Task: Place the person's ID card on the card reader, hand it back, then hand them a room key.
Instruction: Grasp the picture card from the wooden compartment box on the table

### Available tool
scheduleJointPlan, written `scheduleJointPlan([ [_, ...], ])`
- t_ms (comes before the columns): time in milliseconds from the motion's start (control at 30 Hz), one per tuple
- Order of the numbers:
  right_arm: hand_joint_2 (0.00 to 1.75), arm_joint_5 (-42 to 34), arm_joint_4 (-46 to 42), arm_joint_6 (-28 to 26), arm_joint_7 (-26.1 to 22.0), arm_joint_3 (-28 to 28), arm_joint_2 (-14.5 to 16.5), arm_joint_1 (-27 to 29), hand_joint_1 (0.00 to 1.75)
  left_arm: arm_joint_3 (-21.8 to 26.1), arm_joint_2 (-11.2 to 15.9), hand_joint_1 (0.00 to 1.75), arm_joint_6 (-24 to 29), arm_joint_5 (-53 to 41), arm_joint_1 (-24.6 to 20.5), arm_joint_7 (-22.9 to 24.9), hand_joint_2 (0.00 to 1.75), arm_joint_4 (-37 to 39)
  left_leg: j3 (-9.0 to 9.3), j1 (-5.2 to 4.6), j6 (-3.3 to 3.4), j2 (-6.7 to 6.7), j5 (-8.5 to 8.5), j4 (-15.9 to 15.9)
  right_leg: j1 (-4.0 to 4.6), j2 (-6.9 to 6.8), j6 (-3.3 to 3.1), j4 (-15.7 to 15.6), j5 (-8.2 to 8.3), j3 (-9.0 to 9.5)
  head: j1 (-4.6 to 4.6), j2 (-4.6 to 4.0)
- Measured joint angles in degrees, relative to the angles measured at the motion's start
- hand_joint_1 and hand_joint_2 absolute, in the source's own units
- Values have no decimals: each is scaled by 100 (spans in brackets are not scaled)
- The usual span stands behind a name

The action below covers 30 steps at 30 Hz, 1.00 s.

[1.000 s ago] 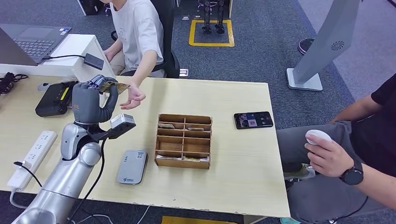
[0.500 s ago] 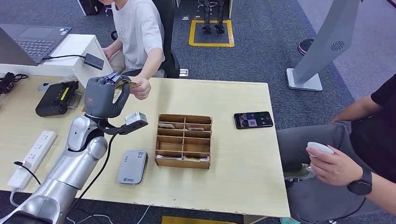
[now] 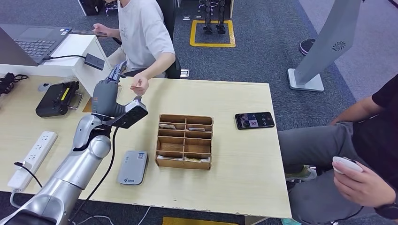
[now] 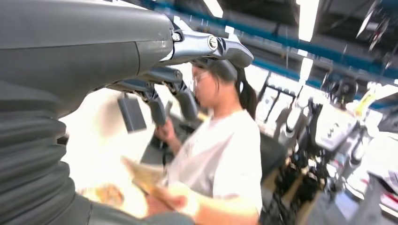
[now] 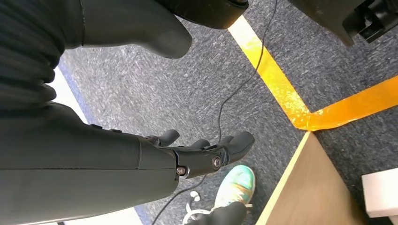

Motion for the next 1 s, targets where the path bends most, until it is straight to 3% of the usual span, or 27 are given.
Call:
scheduleJointPlan([
  [367,175,-110,-1,-3,94,251,-24,-4,0,2,169,0,-393,465,179,-232,175,-385,-1,0,0,-1,0,-1,0,0,0,0,0,0,-1,1],
  [533,175,-309,-1,-19,158,381,-36,-8,0,-62,317,0,-1460,1018,603,-706,175,-1131,-2,0,0,1,-1,-1,0,0,0,-1,-1,-2,-2,1],
  [667,175,-377,-1,-12,193,438,-42,-13,0,-189,380,0,-1830,1204,879,-755,175,-1682,-4,-1,0,-1,-1,-1,0,-1,1,-2,-1,-2,-1,1],
  [800,175,-396,2,60,255,539,-44,-46,0,-467,505,0,-2636,1520,1136,-1272,175,-2259,-3,-1,0,1,-1,-1,0,0,1,-2,-1,-2,-1,1],
  [1000,175,-458,3,108,280,657,-51,-91,0,-1019,727,0,-2897,1581,1783,-1692,175,-2931,-4,-1,0,4,-2,-1,0,5,1,-2,-1,-5,-1,2],
])
